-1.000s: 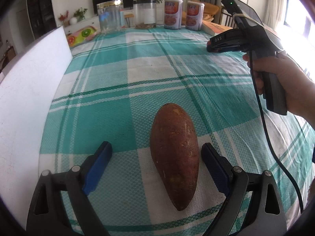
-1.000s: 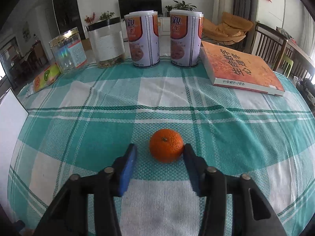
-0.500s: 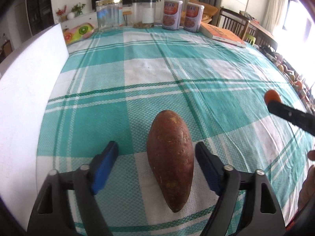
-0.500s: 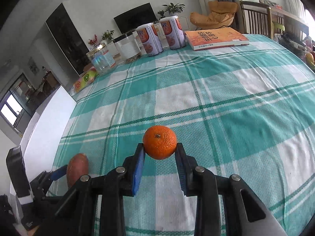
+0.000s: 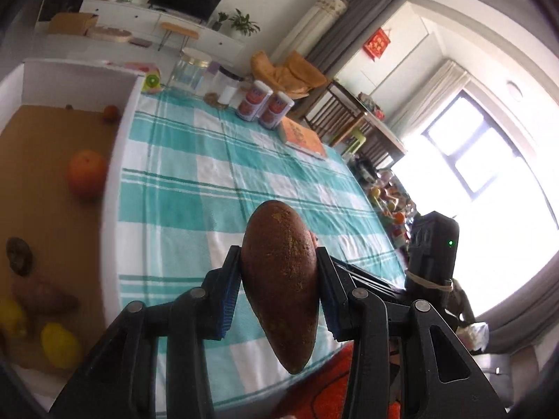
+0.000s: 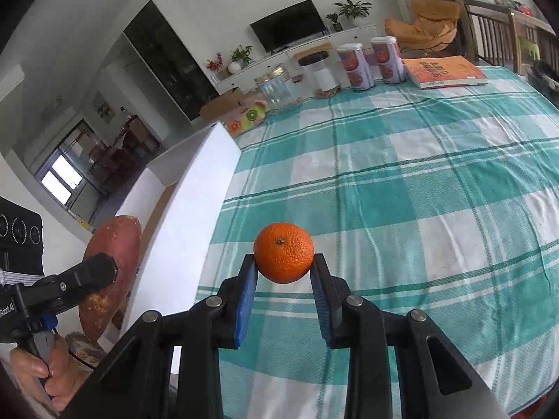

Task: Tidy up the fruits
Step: 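Carry the sweet potato and orange over the box and open both tools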

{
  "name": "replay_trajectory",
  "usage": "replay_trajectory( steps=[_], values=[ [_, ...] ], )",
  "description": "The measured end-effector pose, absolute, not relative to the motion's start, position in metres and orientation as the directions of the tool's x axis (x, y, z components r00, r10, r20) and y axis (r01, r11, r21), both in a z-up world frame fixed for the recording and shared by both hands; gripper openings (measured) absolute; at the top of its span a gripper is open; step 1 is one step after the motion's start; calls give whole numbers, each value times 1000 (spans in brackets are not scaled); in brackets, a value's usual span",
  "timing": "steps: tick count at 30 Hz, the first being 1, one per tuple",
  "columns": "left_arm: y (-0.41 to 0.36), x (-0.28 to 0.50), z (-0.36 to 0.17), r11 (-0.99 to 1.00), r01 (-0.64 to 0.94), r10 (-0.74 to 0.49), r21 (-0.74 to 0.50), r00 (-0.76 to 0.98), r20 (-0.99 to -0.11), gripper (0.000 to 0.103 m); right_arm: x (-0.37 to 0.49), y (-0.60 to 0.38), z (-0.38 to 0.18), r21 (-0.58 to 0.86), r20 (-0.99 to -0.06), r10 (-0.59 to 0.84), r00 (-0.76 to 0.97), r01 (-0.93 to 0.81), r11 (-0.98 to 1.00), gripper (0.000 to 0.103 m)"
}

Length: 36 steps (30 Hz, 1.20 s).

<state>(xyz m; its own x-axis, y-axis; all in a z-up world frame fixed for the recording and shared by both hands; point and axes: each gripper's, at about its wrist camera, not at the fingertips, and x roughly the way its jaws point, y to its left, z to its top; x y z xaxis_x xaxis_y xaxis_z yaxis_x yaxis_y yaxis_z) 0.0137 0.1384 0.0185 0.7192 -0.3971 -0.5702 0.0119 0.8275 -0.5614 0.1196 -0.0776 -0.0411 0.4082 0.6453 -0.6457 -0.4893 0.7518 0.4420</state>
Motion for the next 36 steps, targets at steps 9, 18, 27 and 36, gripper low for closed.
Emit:
replay_trajectory(
  steps=[9, 18, 27, 36],
  values=[
    [273, 22, -25, 876, -391, 35, -282, 634, -773, 43, 74, 108, -28, 363, -714, 681, 161, -747, 557, 32],
    [295, 29, -49, 868, -452, 109, -205, 576, -810, 79, 80, 153, -51, 240, -800, 561, 213, -744, 624, 71],
    [266, -10, 0, 816, -560, 483, 145, 522, -703, 92, 58, 122, -8, 145, -782, 523, 341, -716, 683, 99],
    [269, -30, -6, 813, -559, 478, 164, 477, -738, 92, 34, 133, -20, 50, -820, 445, 360, -730, 682, 100]
  ],
)
